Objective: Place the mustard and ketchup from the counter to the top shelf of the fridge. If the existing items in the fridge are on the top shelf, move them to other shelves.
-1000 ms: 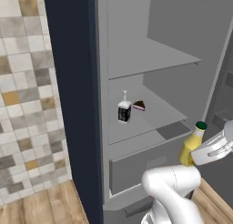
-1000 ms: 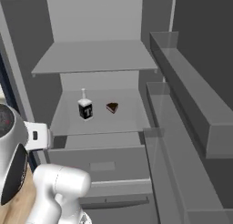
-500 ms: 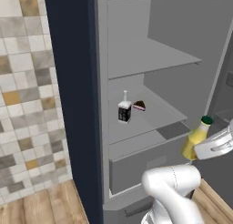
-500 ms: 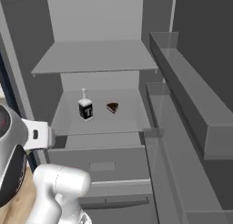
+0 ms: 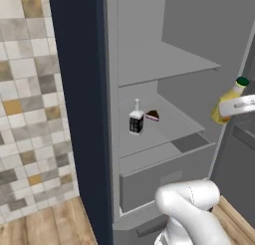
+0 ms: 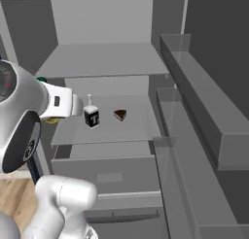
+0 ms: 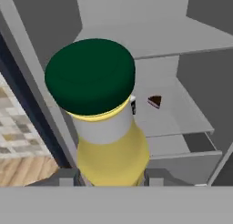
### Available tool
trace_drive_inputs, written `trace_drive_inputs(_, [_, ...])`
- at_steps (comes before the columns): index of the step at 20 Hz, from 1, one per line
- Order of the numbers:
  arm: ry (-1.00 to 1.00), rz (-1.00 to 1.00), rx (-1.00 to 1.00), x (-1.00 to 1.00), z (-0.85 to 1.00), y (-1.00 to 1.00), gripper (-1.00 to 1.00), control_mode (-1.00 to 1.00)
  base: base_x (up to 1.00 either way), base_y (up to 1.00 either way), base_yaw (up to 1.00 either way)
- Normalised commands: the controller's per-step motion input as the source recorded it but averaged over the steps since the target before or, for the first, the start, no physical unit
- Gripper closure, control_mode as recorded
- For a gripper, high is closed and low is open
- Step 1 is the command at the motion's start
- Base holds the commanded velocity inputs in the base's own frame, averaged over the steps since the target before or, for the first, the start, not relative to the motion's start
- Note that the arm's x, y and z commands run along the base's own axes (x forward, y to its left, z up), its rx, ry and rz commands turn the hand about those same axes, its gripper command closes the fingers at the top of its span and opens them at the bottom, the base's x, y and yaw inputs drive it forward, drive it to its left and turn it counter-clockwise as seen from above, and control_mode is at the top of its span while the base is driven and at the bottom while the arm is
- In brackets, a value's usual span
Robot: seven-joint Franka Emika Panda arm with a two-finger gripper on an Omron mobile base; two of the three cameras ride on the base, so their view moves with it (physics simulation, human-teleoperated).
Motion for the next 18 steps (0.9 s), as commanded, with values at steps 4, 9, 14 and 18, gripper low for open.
trace_drive_inputs(4, [-0.22, -0.07, 0.03, 0.95, 0.71, -0.29, 1.00, -1.00, 0.00, 0.00, 0.00])
trace_drive_inputs(9, [-0.21, 0.00, 0.00, 0.75, 0.41, -0.02, 1.00, -1.00, 0.00, 0.00, 0.00])
trace_drive_inputs(14, [-0.01, 0.00, 0.00, 0.43, 0.00, 0.00, 1.00, -1.00, 0.00, 0.00, 0.00])
trace_drive_inputs(18, [0.04, 0.00, 0.00, 0.79, 0.00, 0.01, 1.00, -1.00, 0.00, 0.00, 0.00])
